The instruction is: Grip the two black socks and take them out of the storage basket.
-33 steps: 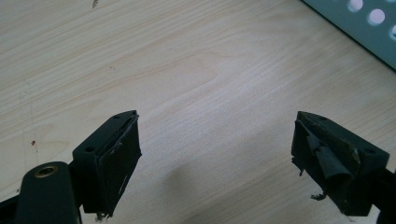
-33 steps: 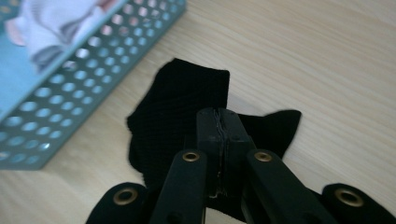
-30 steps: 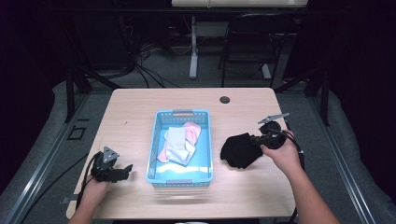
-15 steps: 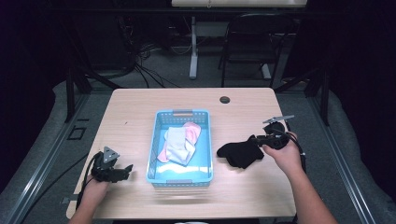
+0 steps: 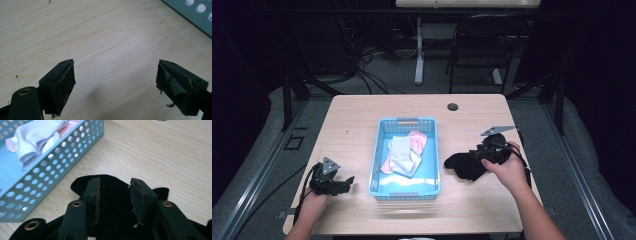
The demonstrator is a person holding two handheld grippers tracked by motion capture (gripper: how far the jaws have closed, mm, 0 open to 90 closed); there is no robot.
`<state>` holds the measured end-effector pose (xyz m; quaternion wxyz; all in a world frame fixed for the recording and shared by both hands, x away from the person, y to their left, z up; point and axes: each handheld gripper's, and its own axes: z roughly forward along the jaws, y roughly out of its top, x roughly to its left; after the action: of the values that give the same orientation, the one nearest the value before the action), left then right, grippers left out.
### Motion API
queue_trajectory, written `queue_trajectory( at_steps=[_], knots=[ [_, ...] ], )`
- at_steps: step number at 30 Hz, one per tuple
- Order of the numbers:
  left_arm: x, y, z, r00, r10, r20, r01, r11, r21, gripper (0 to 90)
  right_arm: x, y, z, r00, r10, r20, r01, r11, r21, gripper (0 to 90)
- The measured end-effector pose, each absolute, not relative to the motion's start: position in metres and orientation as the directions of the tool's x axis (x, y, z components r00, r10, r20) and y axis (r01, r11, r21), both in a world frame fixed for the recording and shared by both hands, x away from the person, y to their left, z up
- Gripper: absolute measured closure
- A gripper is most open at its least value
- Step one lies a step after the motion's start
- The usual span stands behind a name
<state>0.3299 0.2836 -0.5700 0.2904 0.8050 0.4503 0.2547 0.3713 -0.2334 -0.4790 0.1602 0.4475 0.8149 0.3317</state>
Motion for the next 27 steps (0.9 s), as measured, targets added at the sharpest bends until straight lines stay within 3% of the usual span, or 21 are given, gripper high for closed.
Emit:
queue_trajectory(
  at_steps=[13, 27],
  knots=[
    [0.33, 0.284, -0.57, 0.465, 0.873, 0.148, 0.576, -0.426, 0.698, 15.5, 0.347, -0.208, -0.478, -0.61, 0.792, -0.008, 0.565, 0.442, 0.697, 59.0],
    [0.329, 0.283, -0.57, 0.465, 0.872, 0.151, 0.575, -0.428, 0.697, 15.5, 0.329, -0.208, -0.5, -0.601, 0.799, -0.004, 0.569, 0.432, 0.7, 59.3]
  ],
)
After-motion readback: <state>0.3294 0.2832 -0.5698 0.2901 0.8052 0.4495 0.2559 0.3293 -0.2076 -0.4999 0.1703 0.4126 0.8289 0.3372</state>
